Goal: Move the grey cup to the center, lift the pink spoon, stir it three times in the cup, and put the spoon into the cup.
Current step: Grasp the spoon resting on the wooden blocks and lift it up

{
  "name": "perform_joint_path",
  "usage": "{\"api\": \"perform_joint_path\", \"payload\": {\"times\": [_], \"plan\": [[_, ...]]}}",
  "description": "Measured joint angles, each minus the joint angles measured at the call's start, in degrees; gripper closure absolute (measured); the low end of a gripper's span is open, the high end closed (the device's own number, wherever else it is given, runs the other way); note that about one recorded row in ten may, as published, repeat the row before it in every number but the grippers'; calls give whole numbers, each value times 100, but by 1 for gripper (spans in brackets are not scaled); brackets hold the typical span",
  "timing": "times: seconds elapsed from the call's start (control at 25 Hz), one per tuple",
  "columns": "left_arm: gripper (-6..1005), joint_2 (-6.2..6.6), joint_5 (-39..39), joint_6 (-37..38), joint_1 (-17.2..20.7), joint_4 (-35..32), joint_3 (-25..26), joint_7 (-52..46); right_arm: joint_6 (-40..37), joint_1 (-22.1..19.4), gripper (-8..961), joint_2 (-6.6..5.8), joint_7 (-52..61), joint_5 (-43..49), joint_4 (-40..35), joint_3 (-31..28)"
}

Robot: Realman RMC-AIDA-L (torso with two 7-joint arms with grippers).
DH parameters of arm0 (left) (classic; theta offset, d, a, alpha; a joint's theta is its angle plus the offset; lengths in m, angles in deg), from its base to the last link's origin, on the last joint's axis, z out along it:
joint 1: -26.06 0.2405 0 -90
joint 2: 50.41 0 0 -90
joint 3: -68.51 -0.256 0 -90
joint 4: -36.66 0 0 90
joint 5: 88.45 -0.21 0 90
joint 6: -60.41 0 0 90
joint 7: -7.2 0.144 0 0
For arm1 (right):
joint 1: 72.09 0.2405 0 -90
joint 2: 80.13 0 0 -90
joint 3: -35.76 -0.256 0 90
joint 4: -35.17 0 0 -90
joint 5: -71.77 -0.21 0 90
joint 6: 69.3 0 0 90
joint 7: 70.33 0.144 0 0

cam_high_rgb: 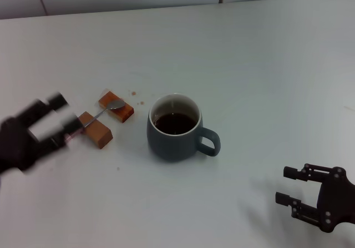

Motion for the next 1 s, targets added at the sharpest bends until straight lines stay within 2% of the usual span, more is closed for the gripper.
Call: {"api": "perform_joint_path", "payload": {"times": [0.08, 0.16, 0.2, 0.24, 0.28, 0.4, 0.44, 0.6, 0.68, 0.8, 1.0], "plan": [[158, 30, 282, -1, -25, -48, 292, -1295, -2, 6, 417, 0, -1, -1, 1, 1], [158, 30, 282, -1, -25, -48, 292, -1295, -5, 19, 417, 0, -2, -16, -3, 0], [159, 60, 383, -43, -35, -77, 481, -2081, -7, 26, 418, -5, -2, -34, -14, 0], [159, 60, 383, -43, -35, -77, 481, -2081, -7, 26, 418, -5, -2, -34, -14, 0], [159, 194, 474, -155, -33, -106, 848, -3451, -10, 31, 418, -8, -2, -44, -18, 0], [159, 435, 429, -413, 149, -236, 1020, -5076, -32, 50, 418, -16, -2, -52, -29, 0], [158, 435, 429, -413, 149, -236, 1020, -5076, -36, 61, 418, -22, 4, -54, -38, 0], [158, 505, 86, -633, 338, -363, 974, -6314, -60, 115, 418, -20, 27, -71, -99, 0], [158, 505, -34, -692, 359, -374, 974, -6481, -61, 123, 418, -20, 28, -71, -100, 0], [158, 479, -620, -970, 387, -392, 978, -6857, -61, 141, 418, -18, 26, -77, -101, 0], [159, 431, -851, -1141, 406, -350, 983, -6911, -64, 163, 417, -18, 20, -122, -101, 0]]}}
